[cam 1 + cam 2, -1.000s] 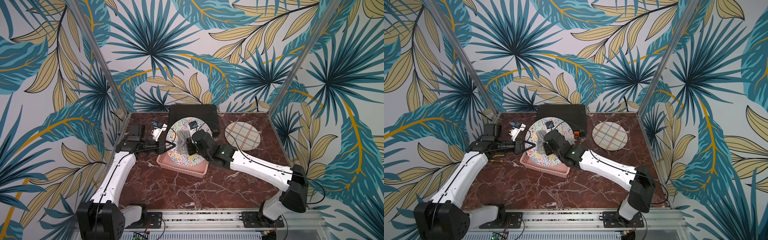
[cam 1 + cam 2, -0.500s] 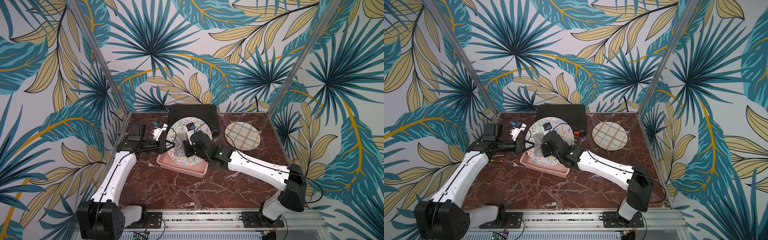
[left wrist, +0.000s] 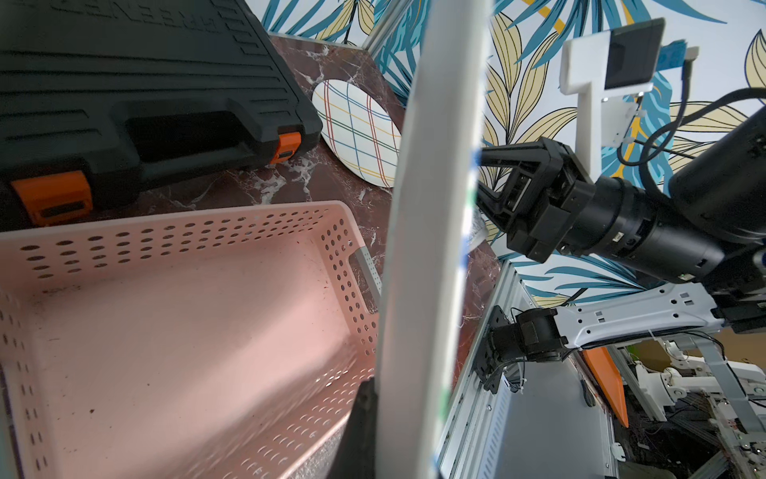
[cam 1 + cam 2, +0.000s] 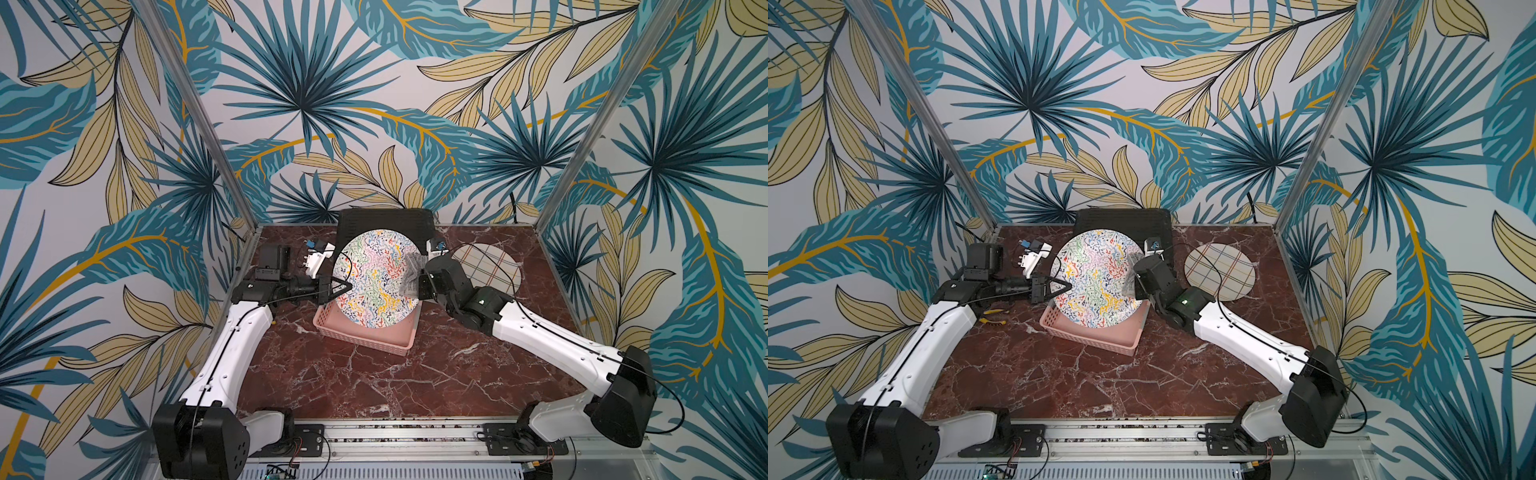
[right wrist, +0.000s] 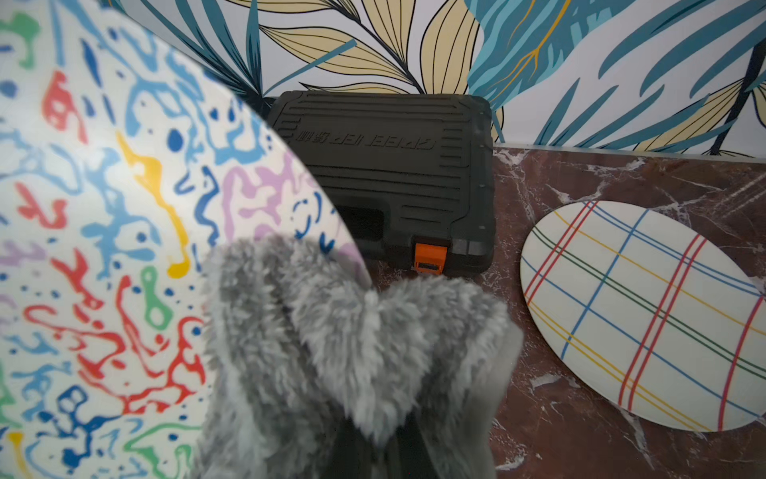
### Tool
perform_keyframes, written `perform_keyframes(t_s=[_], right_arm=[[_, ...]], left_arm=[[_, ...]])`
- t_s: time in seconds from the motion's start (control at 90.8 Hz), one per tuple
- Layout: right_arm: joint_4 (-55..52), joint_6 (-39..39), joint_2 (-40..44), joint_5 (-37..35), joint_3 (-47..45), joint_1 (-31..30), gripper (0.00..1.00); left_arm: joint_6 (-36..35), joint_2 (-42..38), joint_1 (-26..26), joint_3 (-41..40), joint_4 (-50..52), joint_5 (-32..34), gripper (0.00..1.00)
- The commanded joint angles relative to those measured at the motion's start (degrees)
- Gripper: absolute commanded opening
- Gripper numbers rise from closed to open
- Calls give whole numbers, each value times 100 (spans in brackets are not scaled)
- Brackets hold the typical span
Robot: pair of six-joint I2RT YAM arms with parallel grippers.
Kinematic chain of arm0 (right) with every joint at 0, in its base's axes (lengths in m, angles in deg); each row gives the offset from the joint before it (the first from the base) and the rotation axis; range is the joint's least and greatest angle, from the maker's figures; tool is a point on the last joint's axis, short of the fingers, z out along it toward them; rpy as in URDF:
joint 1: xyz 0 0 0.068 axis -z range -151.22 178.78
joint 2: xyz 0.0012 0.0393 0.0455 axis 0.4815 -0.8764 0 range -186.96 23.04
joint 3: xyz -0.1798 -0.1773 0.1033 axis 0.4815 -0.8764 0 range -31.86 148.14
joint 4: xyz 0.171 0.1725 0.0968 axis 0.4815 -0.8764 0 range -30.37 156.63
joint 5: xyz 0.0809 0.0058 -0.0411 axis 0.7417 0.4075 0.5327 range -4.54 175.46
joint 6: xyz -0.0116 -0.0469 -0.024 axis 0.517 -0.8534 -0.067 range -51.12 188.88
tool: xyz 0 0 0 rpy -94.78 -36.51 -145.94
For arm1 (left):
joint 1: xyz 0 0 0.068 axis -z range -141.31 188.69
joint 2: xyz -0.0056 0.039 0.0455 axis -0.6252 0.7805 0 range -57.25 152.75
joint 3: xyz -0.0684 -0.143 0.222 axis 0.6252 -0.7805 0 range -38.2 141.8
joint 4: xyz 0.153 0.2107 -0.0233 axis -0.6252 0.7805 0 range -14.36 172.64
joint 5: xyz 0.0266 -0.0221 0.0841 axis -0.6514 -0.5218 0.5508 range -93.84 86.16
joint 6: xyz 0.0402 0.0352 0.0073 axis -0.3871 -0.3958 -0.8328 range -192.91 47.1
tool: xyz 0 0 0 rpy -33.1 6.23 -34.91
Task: Wipe the wet plate dry
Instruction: Wipe the plate with towel.
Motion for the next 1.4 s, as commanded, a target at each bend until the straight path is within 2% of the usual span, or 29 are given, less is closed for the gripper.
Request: perform_keyframes(t_s=[0.0,0.154,0.364,0.463,0.562,0.991,1.223,1.388], right_arm=[[154,-48,-404,11,97,-562,0],[202,-262,-1122,71,969,-1214,0],[150,-397,-1998,430,2061,-1767,0],[100,-325,-2183,512,2173,-1827,0],[88,-258,-2140,253,1928,-1807,0],[153,507,-483,-332,-362,-772,0],[-64,501,245,-345,-633,-73,0],[-193,597,552,87,-644,500,0]], left_arm=[[129,-134,76,224,-561,-750,0],[321,-107,86,117,-751,-755,0],[398,-134,95,18,-832,-745,0],[433,-133,95,41,-858,-749,0],[440,-140,96,104,-819,-786,0],[269,-240,95,247,-586,-937,0],[29,-347,98,269,-303,-951,0],[-317,-388,99,341,-35,-937,0]])
